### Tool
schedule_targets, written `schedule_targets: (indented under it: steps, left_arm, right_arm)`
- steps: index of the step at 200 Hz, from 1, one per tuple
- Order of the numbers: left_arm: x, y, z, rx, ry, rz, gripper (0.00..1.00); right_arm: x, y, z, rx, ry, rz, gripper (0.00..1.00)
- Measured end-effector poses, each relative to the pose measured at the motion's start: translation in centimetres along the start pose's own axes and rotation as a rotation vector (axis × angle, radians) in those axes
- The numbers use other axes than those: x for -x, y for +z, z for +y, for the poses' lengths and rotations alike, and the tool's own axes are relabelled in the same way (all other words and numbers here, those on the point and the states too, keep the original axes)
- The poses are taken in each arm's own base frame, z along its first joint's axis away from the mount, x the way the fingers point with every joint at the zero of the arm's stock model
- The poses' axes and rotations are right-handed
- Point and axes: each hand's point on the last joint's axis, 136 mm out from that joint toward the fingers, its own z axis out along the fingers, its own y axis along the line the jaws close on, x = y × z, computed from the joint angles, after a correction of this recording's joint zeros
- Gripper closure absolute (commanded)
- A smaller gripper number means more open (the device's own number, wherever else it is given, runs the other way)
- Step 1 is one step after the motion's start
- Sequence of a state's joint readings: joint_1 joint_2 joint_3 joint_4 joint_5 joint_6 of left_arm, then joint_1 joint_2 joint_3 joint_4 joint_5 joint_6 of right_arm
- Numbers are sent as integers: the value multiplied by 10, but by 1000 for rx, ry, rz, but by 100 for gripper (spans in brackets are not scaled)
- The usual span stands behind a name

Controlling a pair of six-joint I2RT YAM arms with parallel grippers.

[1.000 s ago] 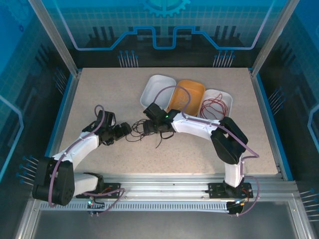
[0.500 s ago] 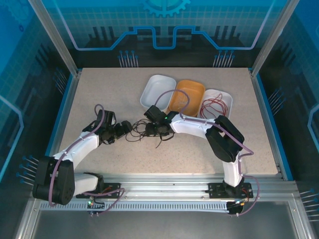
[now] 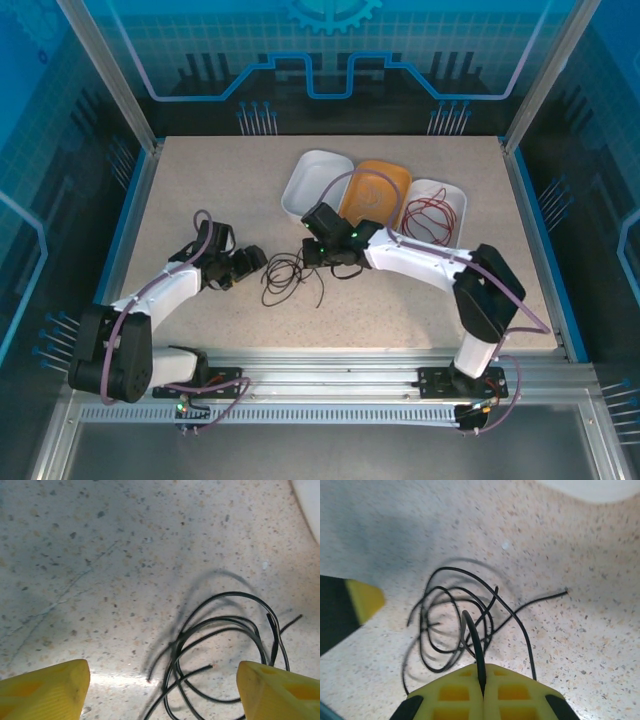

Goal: Untangle the cables

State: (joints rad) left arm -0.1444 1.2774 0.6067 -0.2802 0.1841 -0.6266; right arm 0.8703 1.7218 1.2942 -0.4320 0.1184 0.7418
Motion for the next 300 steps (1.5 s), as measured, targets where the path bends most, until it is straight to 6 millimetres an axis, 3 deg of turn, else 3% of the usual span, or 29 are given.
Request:
schedule_targets:
  steps: [68,110,141,191,217,257,300]
  left_arm:
    - [-9,7,-27,-79,65,31,34]
    - [-13,18,-24,-59,66,52,43]
    - [-13,26,-20,-44,62,61,44]
    - [2,22,-34,-75,140,5,18]
    - [11,8,-61,-194,241,-53,5]
    - [6,-14,-102,-392,365,-103,5]
    - [-9,-5,-107,-429,390,-73,15]
  right_arm:
    - [44,-38,37,79,-139,-104,100]
    - [56,-57,50,118,-189,-148,100]
    - [61,-76,61,173,-211,-174,100]
    - [86,-119,82,239,-259,-276,100]
    - [93,-132,88,257,-278,-307,100]
    - [93,-136,92,278,-289,-305,100]
    - [94,-141,100,315,-299,-303,100]
